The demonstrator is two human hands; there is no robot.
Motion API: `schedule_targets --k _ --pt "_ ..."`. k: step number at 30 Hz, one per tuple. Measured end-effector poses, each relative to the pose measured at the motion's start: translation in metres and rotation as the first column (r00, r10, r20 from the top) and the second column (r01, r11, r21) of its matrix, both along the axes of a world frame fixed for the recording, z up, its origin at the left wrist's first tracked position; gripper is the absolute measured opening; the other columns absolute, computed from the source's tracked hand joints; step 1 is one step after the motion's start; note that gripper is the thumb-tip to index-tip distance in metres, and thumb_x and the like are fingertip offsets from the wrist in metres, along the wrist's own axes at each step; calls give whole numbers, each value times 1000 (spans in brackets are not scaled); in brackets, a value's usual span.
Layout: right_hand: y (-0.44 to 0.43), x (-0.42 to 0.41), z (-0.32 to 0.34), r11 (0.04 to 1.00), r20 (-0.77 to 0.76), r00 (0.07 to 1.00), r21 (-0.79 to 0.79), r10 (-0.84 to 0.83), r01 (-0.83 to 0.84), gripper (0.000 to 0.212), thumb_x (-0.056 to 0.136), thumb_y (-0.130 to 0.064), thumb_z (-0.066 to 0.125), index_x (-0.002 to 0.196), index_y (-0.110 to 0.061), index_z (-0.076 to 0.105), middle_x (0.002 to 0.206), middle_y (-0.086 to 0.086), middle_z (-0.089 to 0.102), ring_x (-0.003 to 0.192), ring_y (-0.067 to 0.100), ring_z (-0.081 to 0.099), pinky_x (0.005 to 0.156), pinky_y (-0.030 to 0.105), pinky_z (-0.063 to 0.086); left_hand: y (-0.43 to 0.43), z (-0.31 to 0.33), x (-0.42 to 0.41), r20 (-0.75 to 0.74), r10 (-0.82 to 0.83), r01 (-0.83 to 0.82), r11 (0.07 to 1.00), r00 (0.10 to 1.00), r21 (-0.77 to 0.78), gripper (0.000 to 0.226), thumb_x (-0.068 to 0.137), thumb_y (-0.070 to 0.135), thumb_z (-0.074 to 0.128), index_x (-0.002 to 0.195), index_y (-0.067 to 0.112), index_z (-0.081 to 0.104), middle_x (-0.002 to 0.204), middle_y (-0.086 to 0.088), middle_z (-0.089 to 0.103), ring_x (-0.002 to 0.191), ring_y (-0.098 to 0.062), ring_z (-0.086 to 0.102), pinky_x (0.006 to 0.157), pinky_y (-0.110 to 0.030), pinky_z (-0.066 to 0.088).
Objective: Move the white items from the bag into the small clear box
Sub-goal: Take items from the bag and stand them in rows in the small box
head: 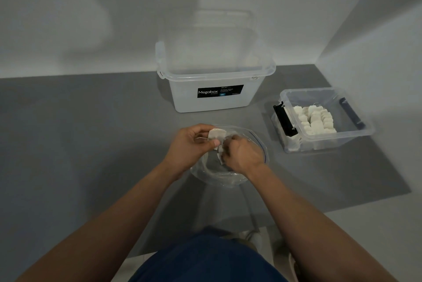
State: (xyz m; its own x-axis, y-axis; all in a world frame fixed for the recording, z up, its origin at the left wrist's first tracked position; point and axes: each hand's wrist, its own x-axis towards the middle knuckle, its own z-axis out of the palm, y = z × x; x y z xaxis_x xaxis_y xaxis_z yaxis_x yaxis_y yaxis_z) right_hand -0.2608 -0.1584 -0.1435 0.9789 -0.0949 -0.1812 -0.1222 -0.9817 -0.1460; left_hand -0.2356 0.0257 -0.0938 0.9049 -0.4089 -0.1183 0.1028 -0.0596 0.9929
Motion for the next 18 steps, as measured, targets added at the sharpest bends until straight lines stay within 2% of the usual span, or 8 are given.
schedule_targets --k 4,6,8,10,13,14,16,18 --pt "-3 -3 3 995 59 998 99 -31 26 20 92 -30 55 101 -20 69 101 6 71 91 32 68 72 39 56 0 0 -1 1 29 -29 999 1000 19 18 86 11 79 103 18 79 96 -5 79 94 -27 75 95 -45 58" --pt "-9 -8 5 978 89 993 200 -75 56 18 93 -31 57 102 -24 72 99 -2 74 91 23 69 75 37 57 3 0 -1 -12 57 -57 998 998 3 15 83 24 81 98 23 80 97 -7 78 98 -31 74 98 -51 56" --pt "-17 -14 9 921 114 985 381 -130 78 14 95 -35 62 101 -31 74 96 -15 75 88 7 70 78 29 56 6 0 0 -36 74 -74 997 997 -15 22 79 33 81 98 23 79 99 -10 78 102 -34 73 99 -53 55" --pt "-23 -22 16 790 121 974 608 -193 81 9 94 -31 69 100 -30 77 93 -22 74 83 -1 68 79 21 54 7 1 3 -62 82 -84 996 995 -35 16 87 23 78 101 17 76 99 -13 77 102 -32 74 99 -49 56" --pt "-26 -33 32 479 120 945 877 -304 43 9 93 -16 74 100 -19 78 93 -4 78 82 19 74 80 35 60 4 5 7 -96 88 -92 995 992 -40 13 96 8 67 107 13 70 99 -14 77 96 -27 76 94 -43 59" --pt "-25 -36 40 365 116 933 931 -341 18 10 92 -12 74 100 -16 78 93 3 78 82 23 74 80 37 61 1 6 8 -103 89 -93 995 991 -35 13 97 7 65 108 14 69 99 -14 77 93 -27 76 92 -42 60" --pt "-23 -37 56 181 106 909 983 -403 -35 12 88 -12 76 99 -16 78 92 7 78 78 21 72 74 31 61 -5 12 8 -114 72 -76 997 991 -25 14 99 7 63 110 14 67 102 -16 76 88 -26 77 86 -39 62" --pt "-23 -35 69 73 104 901 994 -420 -81 15 82 -24 79 96 -21 80 89 6 76 77 19 68 69 28 59 -14 20 7 -131 26 -31 999 991 -33 16 100 6 61 112 14 66 107 -18 75 86 -25 77 81 -35 63"
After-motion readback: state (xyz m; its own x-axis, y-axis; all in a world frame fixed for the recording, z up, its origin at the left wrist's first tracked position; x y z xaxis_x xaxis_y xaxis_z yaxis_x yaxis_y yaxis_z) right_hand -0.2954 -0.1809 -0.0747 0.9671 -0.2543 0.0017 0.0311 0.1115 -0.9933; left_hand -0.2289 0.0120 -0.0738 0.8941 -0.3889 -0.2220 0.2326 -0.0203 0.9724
